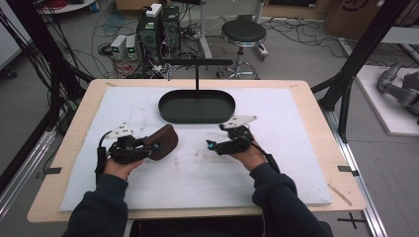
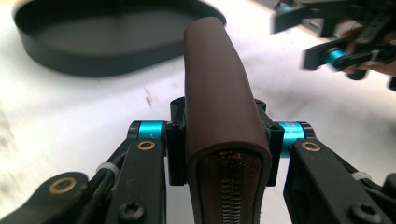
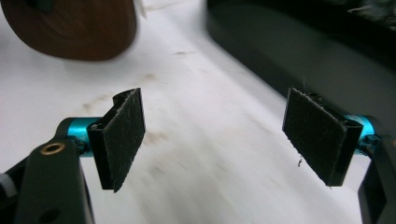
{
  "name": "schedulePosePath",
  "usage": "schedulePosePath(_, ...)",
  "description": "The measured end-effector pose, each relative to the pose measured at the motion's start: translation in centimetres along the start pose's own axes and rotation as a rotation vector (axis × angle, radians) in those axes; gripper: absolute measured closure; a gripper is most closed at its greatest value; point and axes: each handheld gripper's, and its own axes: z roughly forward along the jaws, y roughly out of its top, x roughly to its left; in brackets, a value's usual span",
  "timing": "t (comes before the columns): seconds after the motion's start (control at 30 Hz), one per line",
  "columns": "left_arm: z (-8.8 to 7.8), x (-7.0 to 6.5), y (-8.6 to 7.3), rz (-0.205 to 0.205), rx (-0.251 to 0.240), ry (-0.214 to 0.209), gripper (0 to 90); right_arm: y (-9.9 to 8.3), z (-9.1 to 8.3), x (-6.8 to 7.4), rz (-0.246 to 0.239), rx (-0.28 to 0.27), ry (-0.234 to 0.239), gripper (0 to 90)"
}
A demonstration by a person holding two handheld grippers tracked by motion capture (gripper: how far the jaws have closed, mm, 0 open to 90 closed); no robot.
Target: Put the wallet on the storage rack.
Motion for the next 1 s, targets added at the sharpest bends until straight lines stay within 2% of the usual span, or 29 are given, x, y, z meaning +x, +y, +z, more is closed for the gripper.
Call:
schedulePosePath(0.07,0.3,0.1,1.0,0.009,-0.015,0.008,64.2,-0.6,-2.4,-1.2,0.011,-0.022,-0.048,21.5)
schedulePosePath(0.17,0.9,0.3,2.5,0.021,-0.039,0.015,64.2,-1.6,-5.0,-2.3,0.006,-0.030,-0.111,21.5)
schedulePosePath(0.2,1.1,0.4,3.0,0.024,-0.048,0.019,64.2,-2.4,-6.5,-3.1,0.004,-0.028,-0.148,21.5)
schedulePosePath(0.23,1.4,0.6,3.5,0.026,-0.058,0.018,64.2,-2.4,-6.5,-3.1,0.004,-0.028,-0.148,21.5)
schedulePosePath(0.27,1.7,0.7,4.0,0.026,-0.068,0.014,64.2,-2.9,-7.2,-3.5,0.000,-0.026,-0.167,21.5)
schedulePosePath(0.3,2.1,0.8,4.4,0.027,-0.076,0.013,64.2,-3.8,-8.4,-4.2,0.016,-0.022,-0.194,21.5)
schedulePosePath(0.37,2.9,1.1,5.4,0.033,-0.088,0.007,64.2,-4.3,-9.0,-4.5,0.028,-0.022,-0.206,21.5)
schedulePosePath(0.4,3.2,1.1,5.7,0.036,-0.089,0.006,64.2,-5.1,-9.8,-5.1,0.051,-0.040,-0.225,21.5)
schedulePosePath(0.43,3.8,1.3,6.3,0.038,-0.094,-0.001,64.2,-5.1,-9.8,-5.1,0.051,-0.040,-0.225,21.5)
schedulePosePath(0.53,5.3,1.4,7.5,0.049,-0.096,-0.004,64.2,-6.6,-10.6,-6.2,0.093,-0.050,-0.258,21.5)
schedulePosePath(0.7,8.1,2.0,9.1,0.049,-0.078,-0.020,64.2,-6.9,-10.9,-6.8,0.098,-0.049,-0.284,21.5)
schedulePosePath(0.87,11.4,2.9,10.2,0.043,-0.014,-0.010,64.1,-7.0,-11.0,-6.9,0.098,-0.061,-0.292,21.5)
schedulePosePath(1.0,14.0,3.6,9.9,0.023,0.025,-0.007,64.0,-6.9,-10.8,-7.0,0.097,-0.064,-0.293,21.5)
